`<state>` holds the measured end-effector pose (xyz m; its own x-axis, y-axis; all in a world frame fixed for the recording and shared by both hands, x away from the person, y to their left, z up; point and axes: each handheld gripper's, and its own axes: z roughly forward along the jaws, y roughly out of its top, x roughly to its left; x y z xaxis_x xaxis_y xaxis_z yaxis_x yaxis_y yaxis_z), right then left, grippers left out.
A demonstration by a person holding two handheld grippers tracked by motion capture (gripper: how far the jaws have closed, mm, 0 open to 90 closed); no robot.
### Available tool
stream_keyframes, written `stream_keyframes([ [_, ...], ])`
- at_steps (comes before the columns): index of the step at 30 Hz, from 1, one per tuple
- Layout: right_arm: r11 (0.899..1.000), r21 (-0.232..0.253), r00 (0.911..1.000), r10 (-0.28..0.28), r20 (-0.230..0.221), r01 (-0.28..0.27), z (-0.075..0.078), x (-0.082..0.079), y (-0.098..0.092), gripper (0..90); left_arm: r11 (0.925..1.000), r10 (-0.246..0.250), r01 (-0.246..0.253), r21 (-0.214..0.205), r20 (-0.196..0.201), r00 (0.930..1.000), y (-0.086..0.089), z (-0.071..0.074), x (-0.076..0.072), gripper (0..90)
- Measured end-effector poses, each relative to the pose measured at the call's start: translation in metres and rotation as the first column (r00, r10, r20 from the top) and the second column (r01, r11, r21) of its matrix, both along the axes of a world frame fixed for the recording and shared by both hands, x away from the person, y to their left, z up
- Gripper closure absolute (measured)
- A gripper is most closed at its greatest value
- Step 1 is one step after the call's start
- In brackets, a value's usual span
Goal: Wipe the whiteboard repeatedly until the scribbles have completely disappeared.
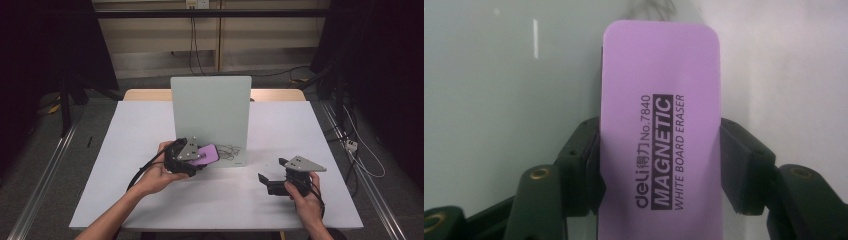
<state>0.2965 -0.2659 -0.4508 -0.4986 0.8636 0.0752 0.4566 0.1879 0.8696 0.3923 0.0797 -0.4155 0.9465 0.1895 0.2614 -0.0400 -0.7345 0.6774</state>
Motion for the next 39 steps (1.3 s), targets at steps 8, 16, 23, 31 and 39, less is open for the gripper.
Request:
stream_keyframes([
  [8, 1.0, -0.002, 1.0, -0.001, -0.003, 0.001, 0.0, 0.001, 0.001, 5.6, 0.9959, -0.049, 0.051, 0.075, -0.032, 0.9983, -0.014, -0.016, -0.005, 41.2],
  [16, 1.0, -0.005, 1.0, 0.004, -0.002, -0.004, -0.001, 0.002, 0.0, 5.6, 0.9981, -0.038, 0.038, 0.048, -0.003, 0.9993, -0.019, -0.003, -0.001, 41.2],
  [23, 1.0, -0.003, 1.0, 0.003, -0.008, -0.003, -0.001, 0.002, 0.001, 5.6, 0.9989, 0.013, -0.012, -0.045, 0.03, 0.9994, -0.01, 0.026, 0.01, 41.2],
  [31, 1.0, -0.003, 1.0, 0.004, -0.008, -0.004, -0.001, 0.002, 0.001, 5.6, 0.9992, 0.006, -0.004, -0.039, 0.03, 0.9995, -0.013, 0.023, 0.009, 41.1],
  [39, 1.0, -0.004, 1.0, 0.004, 0.001, -0.004, -0.001, 0.001, 0.0, 5.6, 0.9971, -0.044, 0.045, 0.062, -0.022, 0.9988, -0.017, -0.006, -0.001, 41.1],
])
